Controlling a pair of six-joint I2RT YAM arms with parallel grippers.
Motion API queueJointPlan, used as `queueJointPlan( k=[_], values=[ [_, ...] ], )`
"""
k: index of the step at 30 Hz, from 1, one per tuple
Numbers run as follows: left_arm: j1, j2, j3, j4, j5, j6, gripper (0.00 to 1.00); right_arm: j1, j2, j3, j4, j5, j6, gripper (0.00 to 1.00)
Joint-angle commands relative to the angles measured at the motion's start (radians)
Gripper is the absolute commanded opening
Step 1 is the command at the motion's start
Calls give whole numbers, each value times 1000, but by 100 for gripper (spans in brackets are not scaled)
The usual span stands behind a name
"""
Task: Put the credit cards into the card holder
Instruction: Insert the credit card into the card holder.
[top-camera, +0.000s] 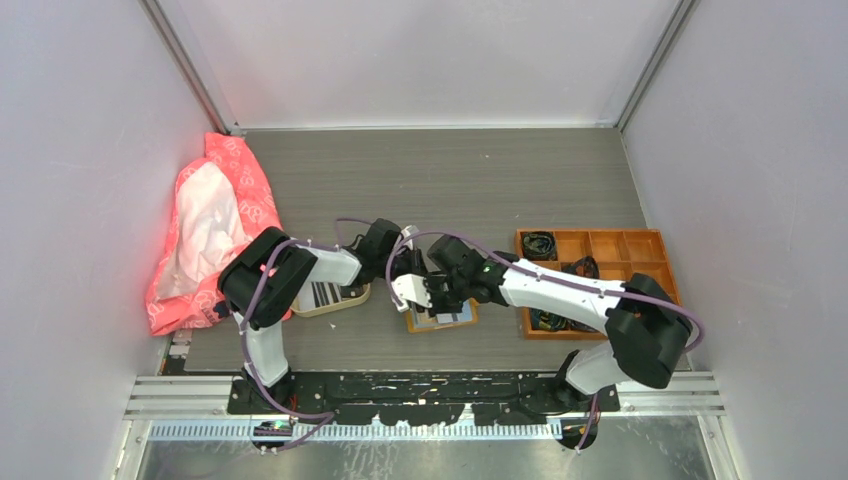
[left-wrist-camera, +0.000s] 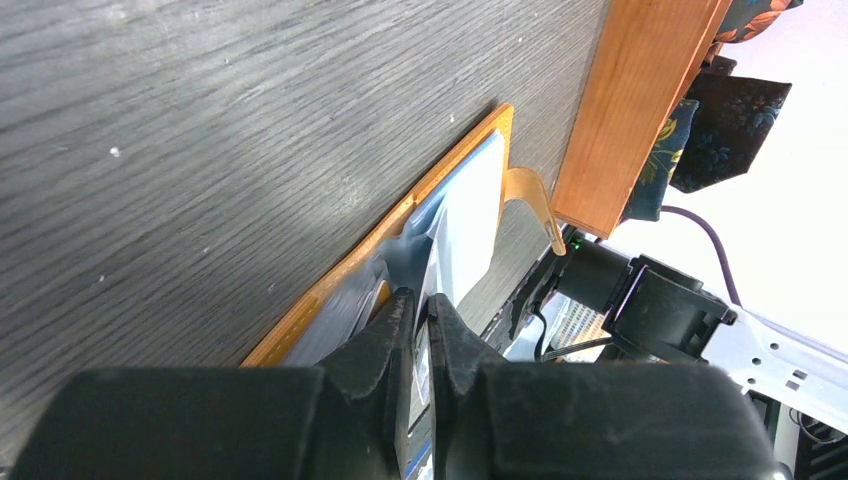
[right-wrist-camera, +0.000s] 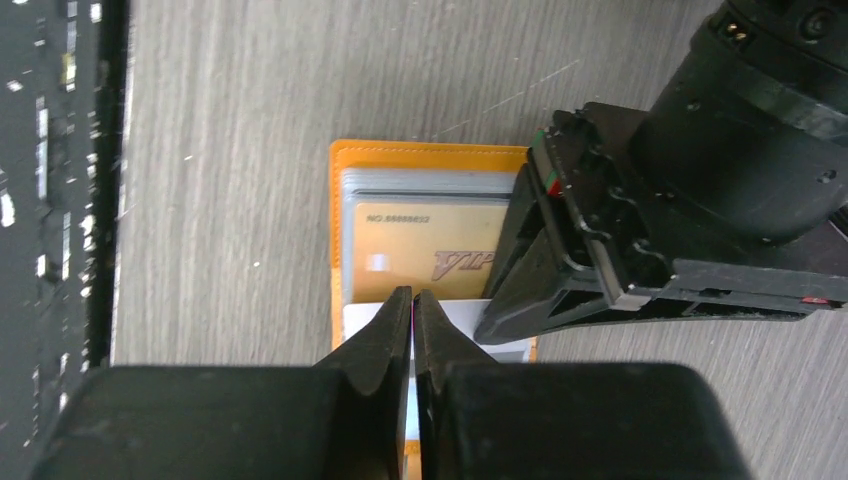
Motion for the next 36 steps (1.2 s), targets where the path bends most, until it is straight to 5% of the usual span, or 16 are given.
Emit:
queueJointPlan(
  k=[1,17,36],
  values=[
    [-3,27,-10,-51,-36,35,12,24,36,-5,135,96,81,10],
    [-3,26,-9,-45,-30,32,13,66,162,3,103,249,31,10],
    [-3,16,7,-67,-22,48,22,-40,120,-15,-20,254,-50,9]
  ],
)
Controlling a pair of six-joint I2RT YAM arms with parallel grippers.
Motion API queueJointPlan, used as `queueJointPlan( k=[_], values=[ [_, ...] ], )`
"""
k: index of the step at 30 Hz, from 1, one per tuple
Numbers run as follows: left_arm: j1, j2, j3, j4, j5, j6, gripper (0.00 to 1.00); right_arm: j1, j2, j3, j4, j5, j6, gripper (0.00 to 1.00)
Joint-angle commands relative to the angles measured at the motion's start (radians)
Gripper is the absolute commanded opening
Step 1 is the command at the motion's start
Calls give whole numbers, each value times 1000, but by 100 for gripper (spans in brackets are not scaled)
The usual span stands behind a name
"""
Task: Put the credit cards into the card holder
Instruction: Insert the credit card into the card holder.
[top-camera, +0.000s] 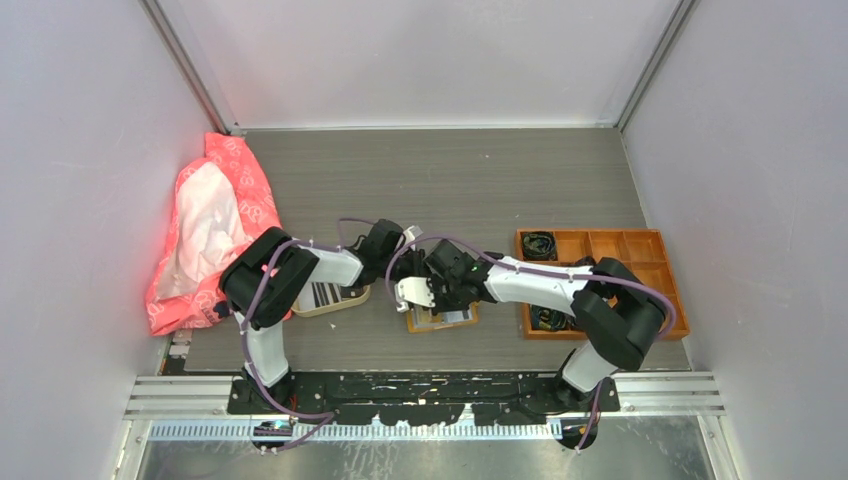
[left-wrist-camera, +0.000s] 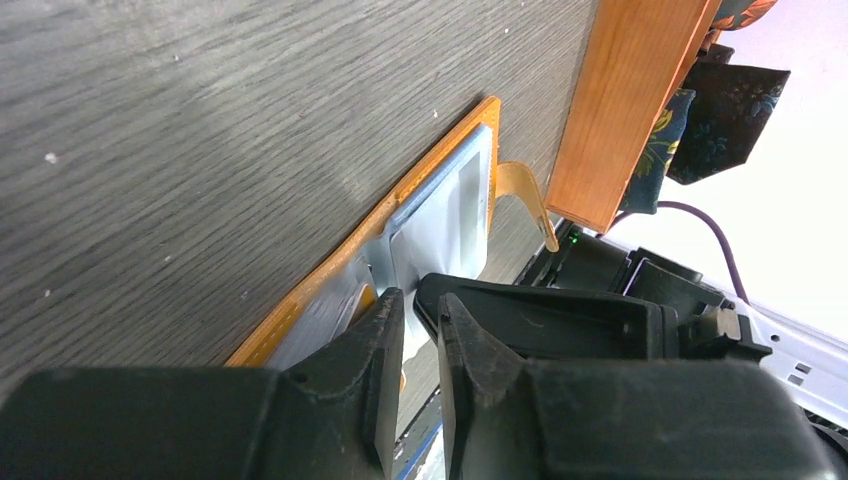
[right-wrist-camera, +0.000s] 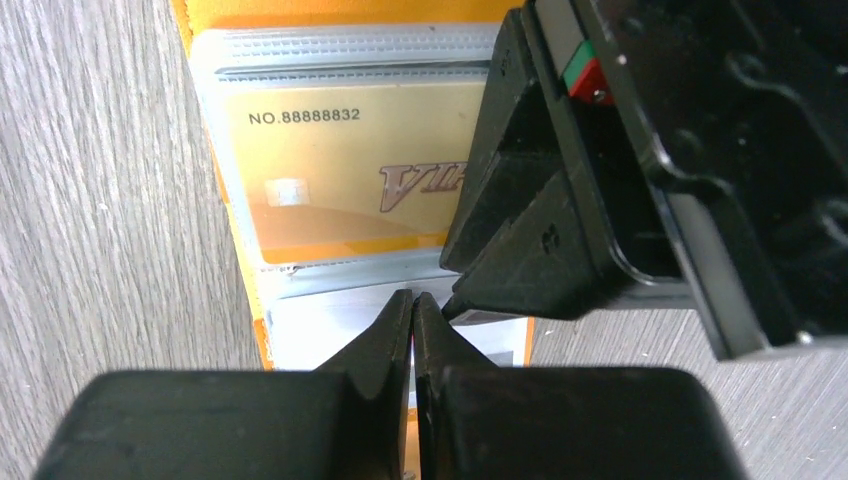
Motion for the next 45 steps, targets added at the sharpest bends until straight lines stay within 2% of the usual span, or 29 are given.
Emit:
queueJointPlan(
  k=[1,3,6,9,18,25,27,31,35,38,40,45],
  values=[
    [1,3,6,-80,-35,52,22,-36,-48,11,-66,-26,-24,9],
    [1,-27,8,-88,-43,62,23,-58,-85,28,-116,-136,-21,12],
    [1,-100,11,-117,-70,95,23,-105,-145,55,-225,-360,-56,21],
    [0,-180,10,-143,-103,133,23,-148,-195,75,-286,-474,-58,28],
    [-9,-484,-65,-99,-178,258,23,-256,-315,145,-355,-557,27,35],
    [-6,-777,-130,-173,-256,330,24,-347,-427,168,-337,-541,125,49],
    [-5,-829,-128,-196,-235,340,28,-370,-453,164,-328,-541,142,55],
    [-1,-928,-165,-186,-239,339,52,-424,-490,165,-303,-553,208,63],
    [0,-1022,-274,-63,-272,280,78,-485,-540,160,-273,-560,272,74],
    [1,-1098,-360,15,-325,213,92,-517,-563,163,-259,-544,307,85],
    [1,-1144,-404,36,-366,165,97,-531,-568,168,-246,-521,336,97],
    [2,-1224,-467,66,-403,117,98,-548,-547,176,-168,-456,536,99]
  ],
)
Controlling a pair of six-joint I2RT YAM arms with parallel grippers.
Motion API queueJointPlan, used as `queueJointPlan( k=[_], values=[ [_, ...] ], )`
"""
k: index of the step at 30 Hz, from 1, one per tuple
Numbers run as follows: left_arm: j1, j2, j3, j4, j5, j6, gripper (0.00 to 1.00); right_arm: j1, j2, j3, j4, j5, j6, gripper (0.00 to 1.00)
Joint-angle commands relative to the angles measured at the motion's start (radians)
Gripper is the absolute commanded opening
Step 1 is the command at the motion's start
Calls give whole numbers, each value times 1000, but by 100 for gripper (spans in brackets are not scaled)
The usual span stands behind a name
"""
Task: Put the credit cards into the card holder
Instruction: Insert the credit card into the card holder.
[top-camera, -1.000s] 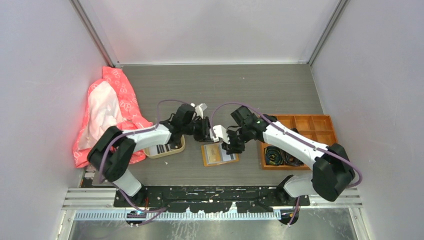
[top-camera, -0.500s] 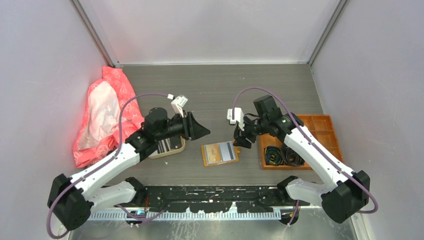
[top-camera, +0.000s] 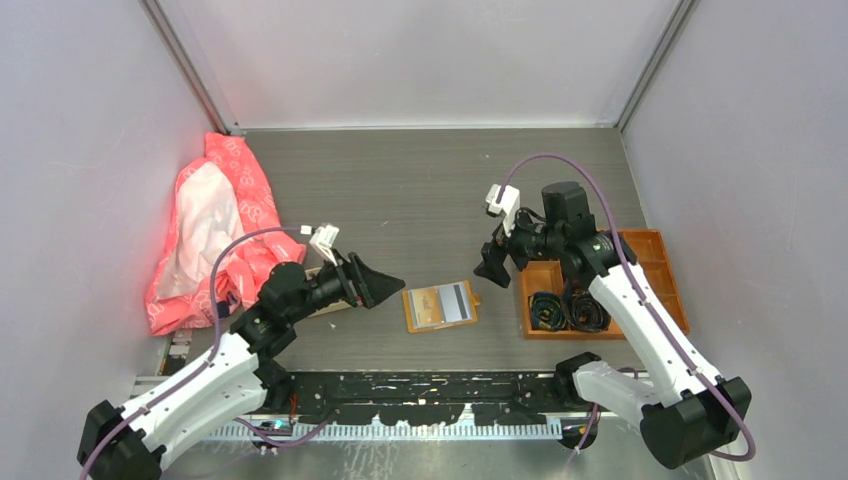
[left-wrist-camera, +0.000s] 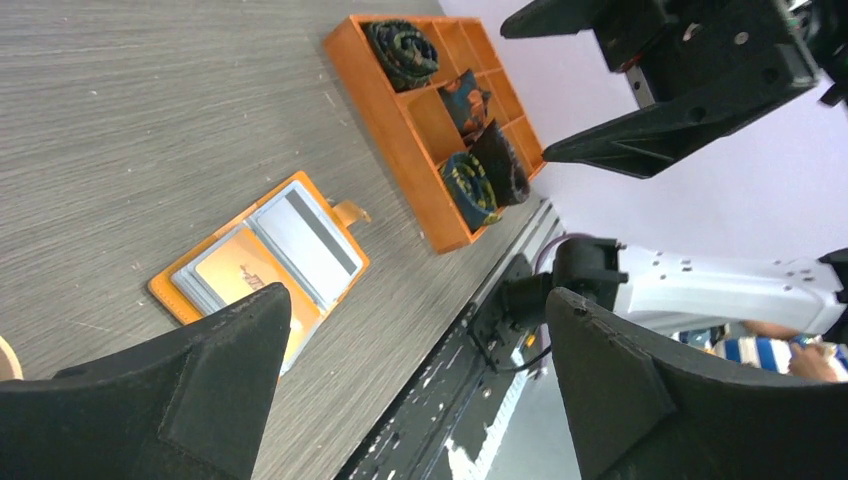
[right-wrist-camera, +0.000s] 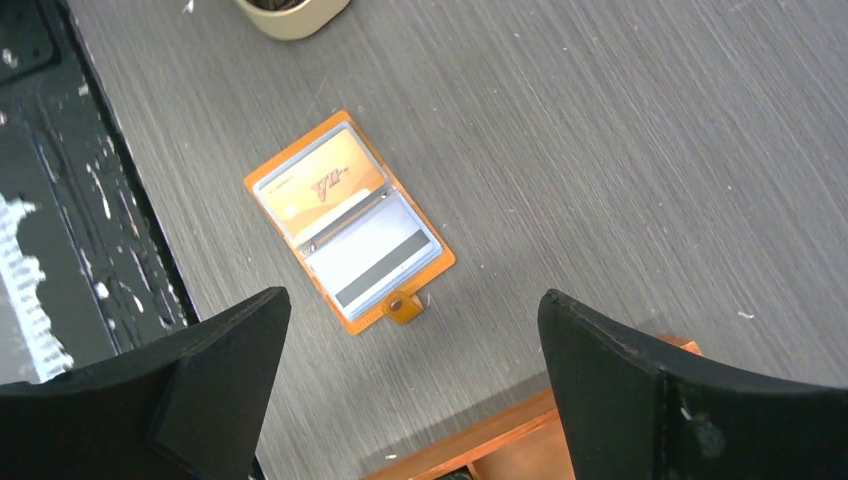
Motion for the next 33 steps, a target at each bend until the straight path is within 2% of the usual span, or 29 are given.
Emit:
queueJointPlan(
  k=[1,3,8,13,18,20,24,27,33],
  values=[
    [4,-66,-18,121,-61,-60,98,-10,29,54,110,73,228,99],
    [3,-89,-31,121,-69,-59,98,-11,80,81,87,70,274,99],
    [4,-131,-57,112,-87,-48,97,-39,154,96,77,-109,276,99],
    [4,-146,-34,28,-75,-2,93,-62,121,18,128,-139,269,99],
    [-42,-70,45,-91,-53,48,85,-67,119,13,112,-98,257,99],
    [-120,-36,86,-135,-136,95,83,-69,133,21,90,-89,251,99],
    [-340,40,164,-277,-450,221,81,-68,153,23,71,-83,254,99],
    [-463,110,187,-302,-622,281,78,-69,173,24,65,-84,264,99],
    [-500,233,174,-206,-714,342,76,-69,230,12,96,-138,341,100]
  ],
)
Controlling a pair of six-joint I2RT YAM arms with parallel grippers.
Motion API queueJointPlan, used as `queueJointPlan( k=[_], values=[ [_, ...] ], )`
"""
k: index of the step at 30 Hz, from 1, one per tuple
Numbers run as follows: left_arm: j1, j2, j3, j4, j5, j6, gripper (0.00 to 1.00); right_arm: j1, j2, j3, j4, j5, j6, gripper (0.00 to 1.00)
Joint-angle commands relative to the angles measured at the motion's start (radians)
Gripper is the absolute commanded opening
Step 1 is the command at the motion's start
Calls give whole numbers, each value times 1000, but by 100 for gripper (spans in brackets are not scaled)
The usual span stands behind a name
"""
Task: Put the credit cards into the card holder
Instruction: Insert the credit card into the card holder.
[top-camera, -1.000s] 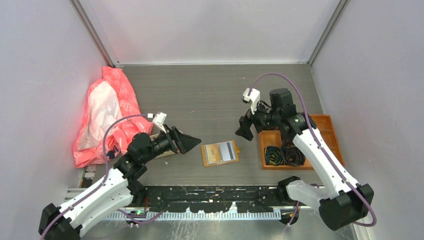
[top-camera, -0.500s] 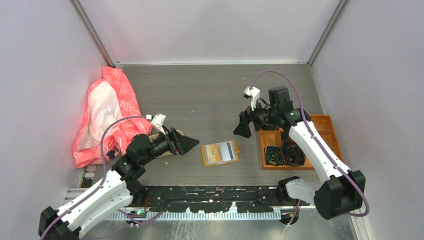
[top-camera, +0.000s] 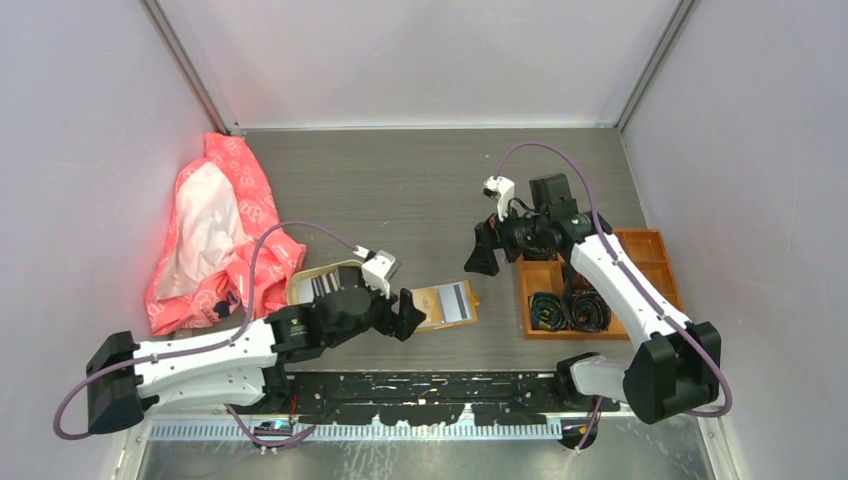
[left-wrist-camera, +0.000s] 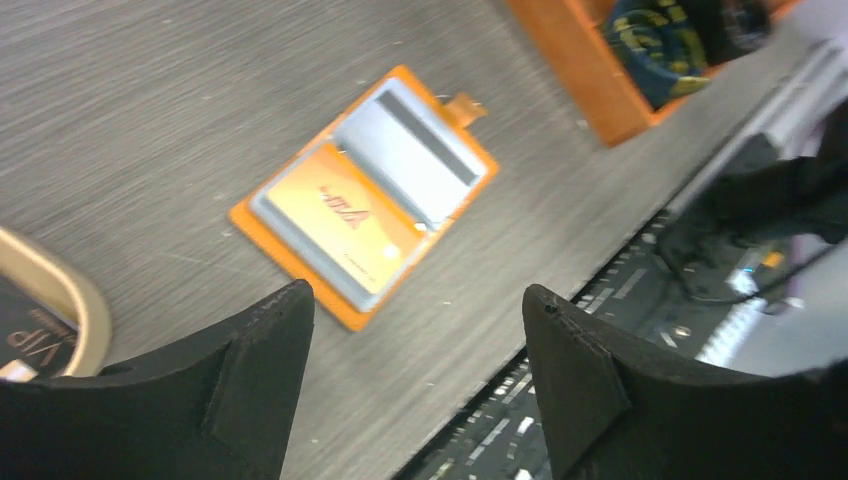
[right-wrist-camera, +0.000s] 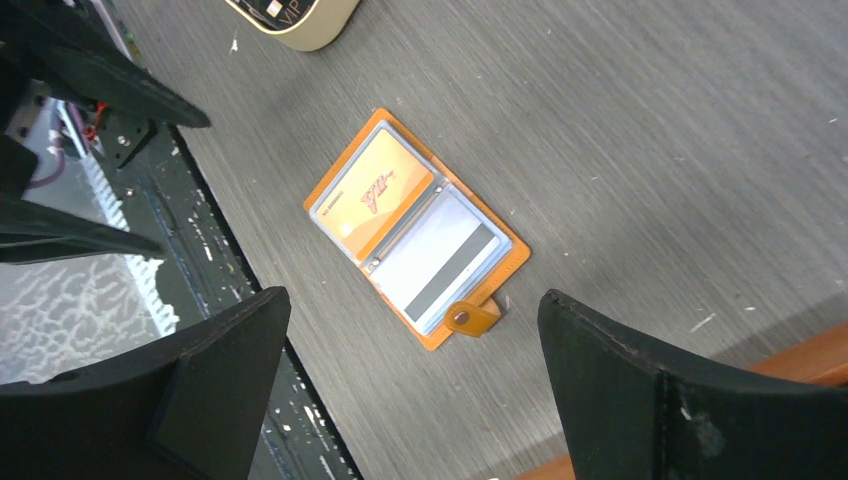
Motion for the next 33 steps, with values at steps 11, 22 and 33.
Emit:
queueJointPlan(
  k=[11,22,33],
  values=[
    [23,196,-25,338,-167,90,79,-3,117,-39,163,-93,246,99],
    [35,555,276,93,-109,5,62,-4,245,-85,283,-37,509,77],
    [47,581,218,36,-96,-50,45,-3,382,-42,180,0,490,45]
  ],
)
